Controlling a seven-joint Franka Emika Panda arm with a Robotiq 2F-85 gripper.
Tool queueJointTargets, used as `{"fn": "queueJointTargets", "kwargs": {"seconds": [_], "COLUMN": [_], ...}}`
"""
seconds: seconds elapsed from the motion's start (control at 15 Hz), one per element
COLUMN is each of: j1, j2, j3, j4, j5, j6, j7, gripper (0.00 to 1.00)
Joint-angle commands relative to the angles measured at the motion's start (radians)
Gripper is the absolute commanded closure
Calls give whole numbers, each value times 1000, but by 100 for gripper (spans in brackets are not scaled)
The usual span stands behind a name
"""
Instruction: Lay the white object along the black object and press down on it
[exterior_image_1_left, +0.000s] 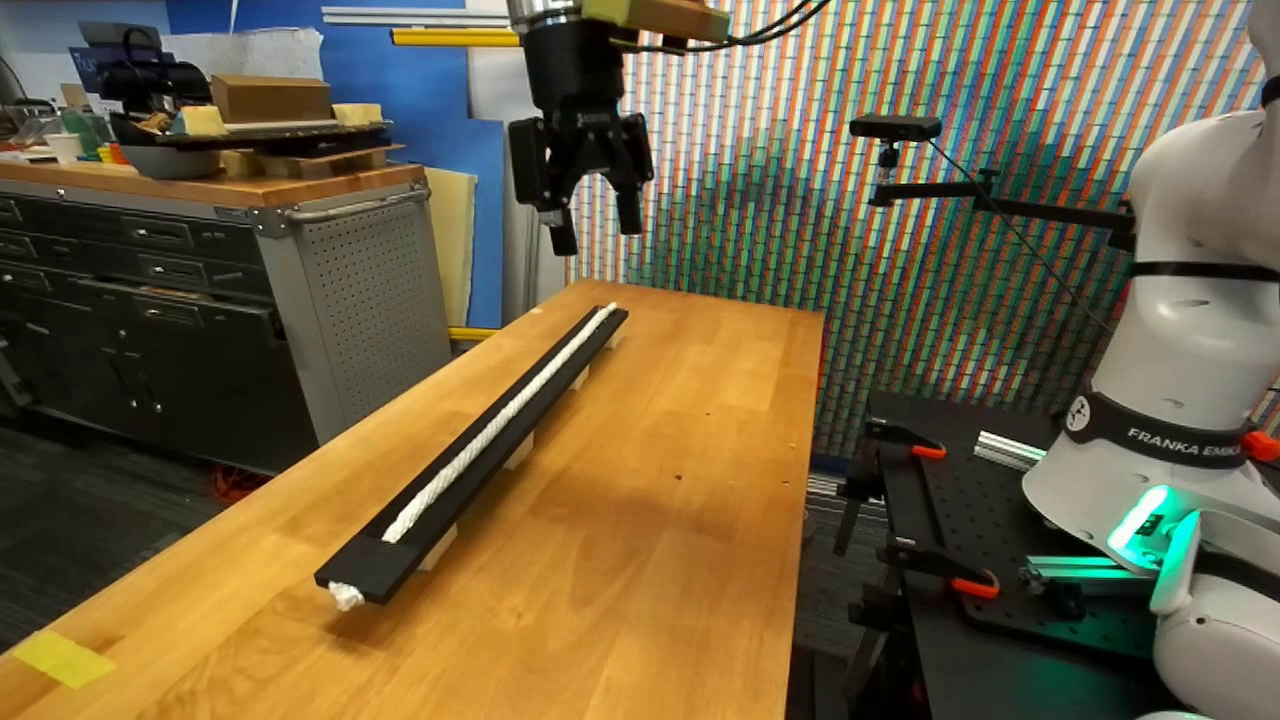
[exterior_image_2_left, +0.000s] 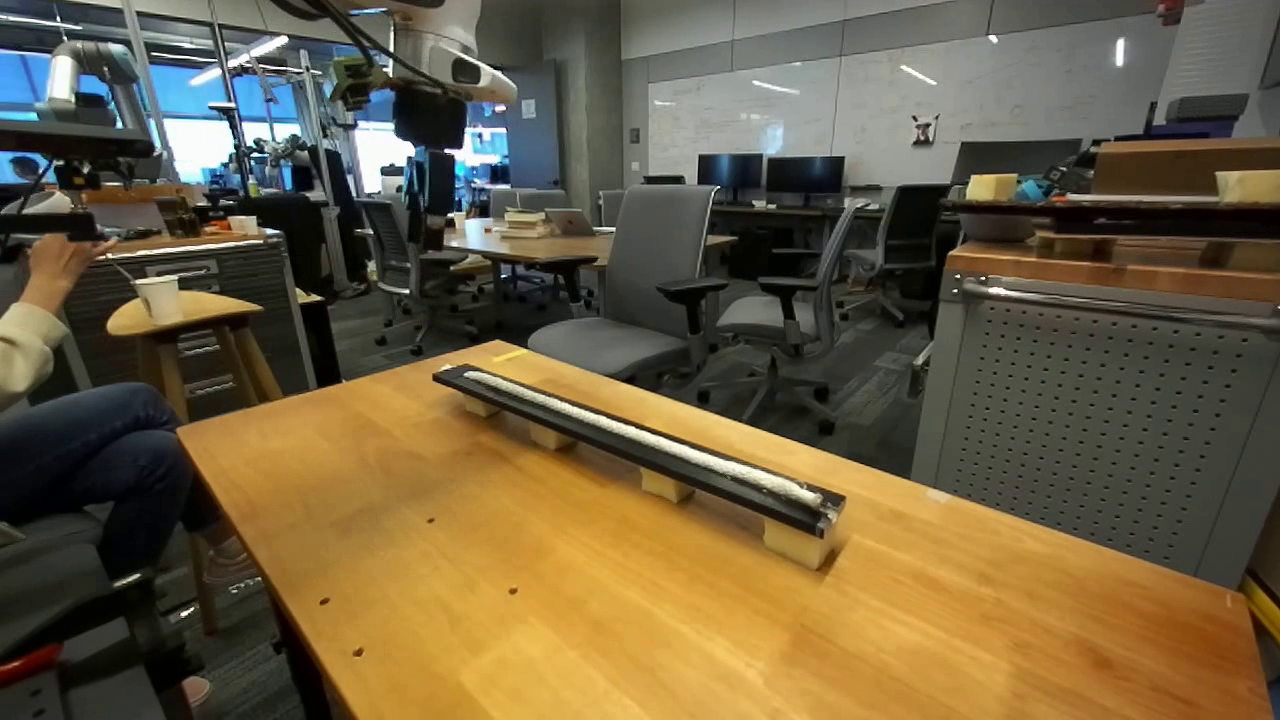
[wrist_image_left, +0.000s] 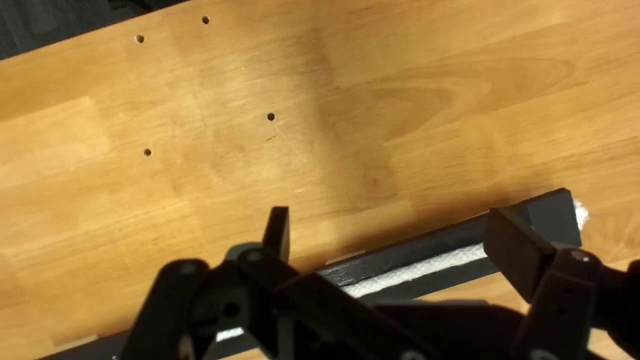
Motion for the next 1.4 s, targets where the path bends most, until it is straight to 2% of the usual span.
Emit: {"fn": "queueJointTargets", "kwargs": {"seconds": [0.0,0.33,0.4,0.8,1.33], "j1": [41,98,112,146,215], "j2": [149,309,337,496,706], "j3": [18,17,12,19,-3], "j4": [236,448,478,689,916], "j5": [-63,-69,-84,-45,-52], "j6": [-119,-139,-106,-104,-85], "j7": [-5,-33,-34,-98,-43], "gripper": [0,0,0,0,0]}}
